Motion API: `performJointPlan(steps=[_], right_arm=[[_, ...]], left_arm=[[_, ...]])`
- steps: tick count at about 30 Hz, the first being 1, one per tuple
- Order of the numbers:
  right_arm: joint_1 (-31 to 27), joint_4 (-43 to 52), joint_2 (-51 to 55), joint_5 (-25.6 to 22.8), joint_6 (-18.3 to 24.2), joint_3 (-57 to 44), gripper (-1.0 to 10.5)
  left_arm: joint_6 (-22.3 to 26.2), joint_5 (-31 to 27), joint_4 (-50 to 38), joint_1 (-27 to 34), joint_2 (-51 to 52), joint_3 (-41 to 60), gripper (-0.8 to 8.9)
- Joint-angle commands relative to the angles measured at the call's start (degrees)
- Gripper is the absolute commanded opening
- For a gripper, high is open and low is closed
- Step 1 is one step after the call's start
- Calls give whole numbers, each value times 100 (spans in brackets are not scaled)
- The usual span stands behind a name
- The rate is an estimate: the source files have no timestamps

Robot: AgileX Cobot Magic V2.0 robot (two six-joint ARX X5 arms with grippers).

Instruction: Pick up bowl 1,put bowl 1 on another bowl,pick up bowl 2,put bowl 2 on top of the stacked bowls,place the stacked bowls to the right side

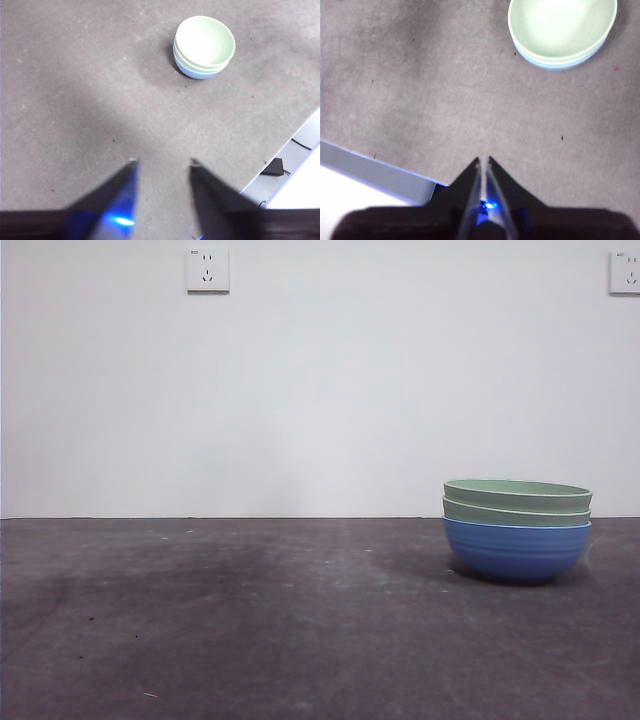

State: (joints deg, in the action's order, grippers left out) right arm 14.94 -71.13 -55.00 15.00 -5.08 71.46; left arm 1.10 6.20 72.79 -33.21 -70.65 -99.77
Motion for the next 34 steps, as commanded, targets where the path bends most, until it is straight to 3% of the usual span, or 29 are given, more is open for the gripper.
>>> performJointPlan(steps=[1,26,30,34], right_arm=[[9,-149,28,-2,48,-15,-16],[9,-223,31,-37,22,-15,3],[9,-223,31,-37,20,-15,3],[9,-223,31,-35,20,-15,3]], left_arm=[[107,20,87,-20,-7,-2,-8],[103,2,77,-17,-7,-2,-3],[105,-22,-42,225,101,-2,-3],[553,28,-667,763,459,11,-3]])
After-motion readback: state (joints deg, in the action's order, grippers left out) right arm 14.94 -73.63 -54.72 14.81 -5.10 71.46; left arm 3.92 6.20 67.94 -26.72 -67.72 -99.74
